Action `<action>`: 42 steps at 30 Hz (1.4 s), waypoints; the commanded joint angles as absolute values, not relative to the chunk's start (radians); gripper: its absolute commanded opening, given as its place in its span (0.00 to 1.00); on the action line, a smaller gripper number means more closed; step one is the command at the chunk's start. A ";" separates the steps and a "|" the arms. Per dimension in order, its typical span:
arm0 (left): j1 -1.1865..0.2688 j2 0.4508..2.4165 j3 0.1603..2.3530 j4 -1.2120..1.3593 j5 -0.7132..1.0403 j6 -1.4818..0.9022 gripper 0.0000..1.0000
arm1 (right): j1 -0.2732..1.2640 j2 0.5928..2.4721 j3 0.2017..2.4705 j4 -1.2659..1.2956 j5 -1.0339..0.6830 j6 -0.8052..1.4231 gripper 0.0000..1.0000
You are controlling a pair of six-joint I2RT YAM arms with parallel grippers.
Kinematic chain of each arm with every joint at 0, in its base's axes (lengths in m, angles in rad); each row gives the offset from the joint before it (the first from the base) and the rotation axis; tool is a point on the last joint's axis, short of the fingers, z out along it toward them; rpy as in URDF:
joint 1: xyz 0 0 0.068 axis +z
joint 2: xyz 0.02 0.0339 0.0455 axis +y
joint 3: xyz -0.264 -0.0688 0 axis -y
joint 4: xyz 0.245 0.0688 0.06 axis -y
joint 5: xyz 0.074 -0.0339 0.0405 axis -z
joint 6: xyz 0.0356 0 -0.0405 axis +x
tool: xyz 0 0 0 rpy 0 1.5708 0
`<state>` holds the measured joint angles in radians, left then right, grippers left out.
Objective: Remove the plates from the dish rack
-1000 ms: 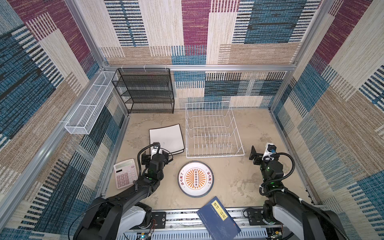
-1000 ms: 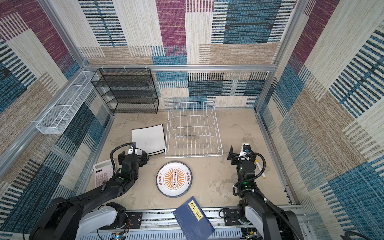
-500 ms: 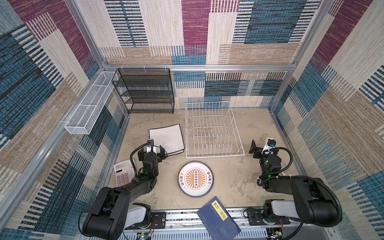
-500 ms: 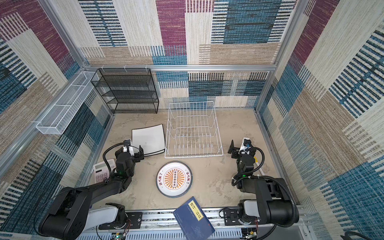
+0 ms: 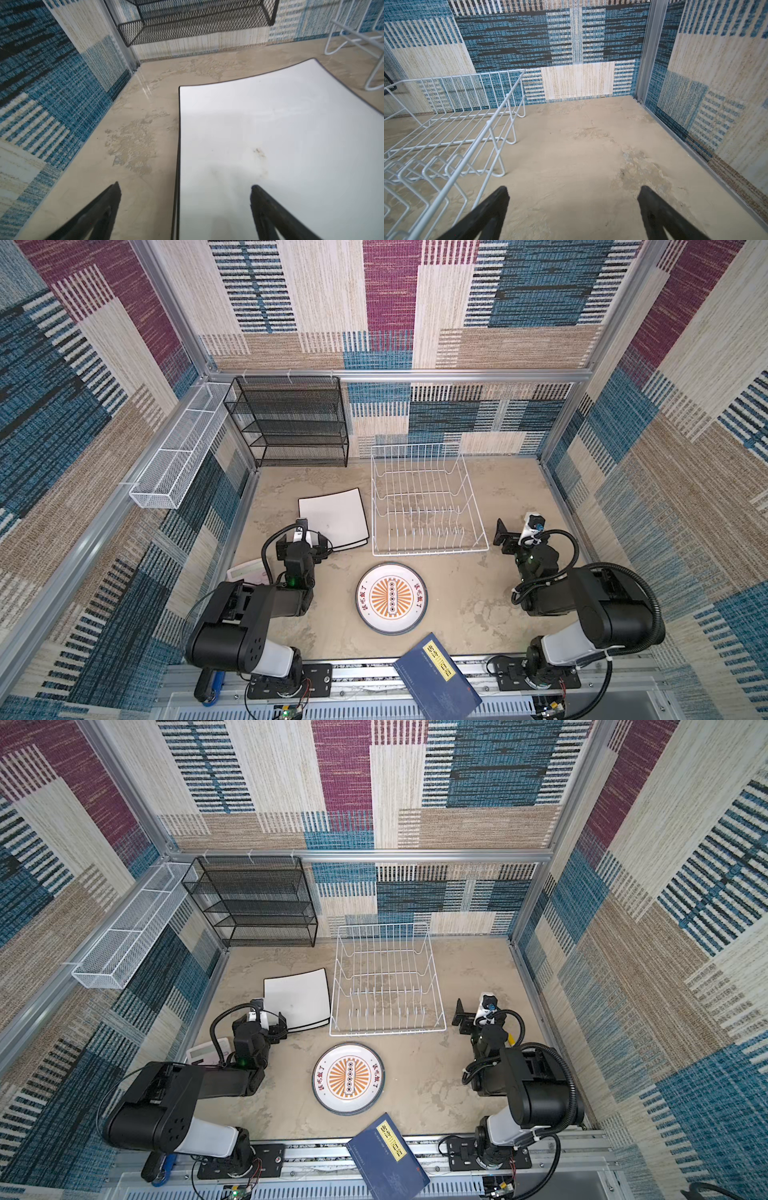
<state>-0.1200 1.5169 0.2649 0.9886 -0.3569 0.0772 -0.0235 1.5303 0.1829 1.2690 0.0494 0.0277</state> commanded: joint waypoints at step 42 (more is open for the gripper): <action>-0.009 1.534 0.410 0.840 -0.232 -0.037 0.99 | -0.022 1.534 0.193 1.313 0.032 0.015 0.99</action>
<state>-0.0093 1.5387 0.4095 0.8322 -0.2321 -0.0265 -0.0227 1.5333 0.1879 1.2774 0.0349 0.0208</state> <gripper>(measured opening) 0.995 0.991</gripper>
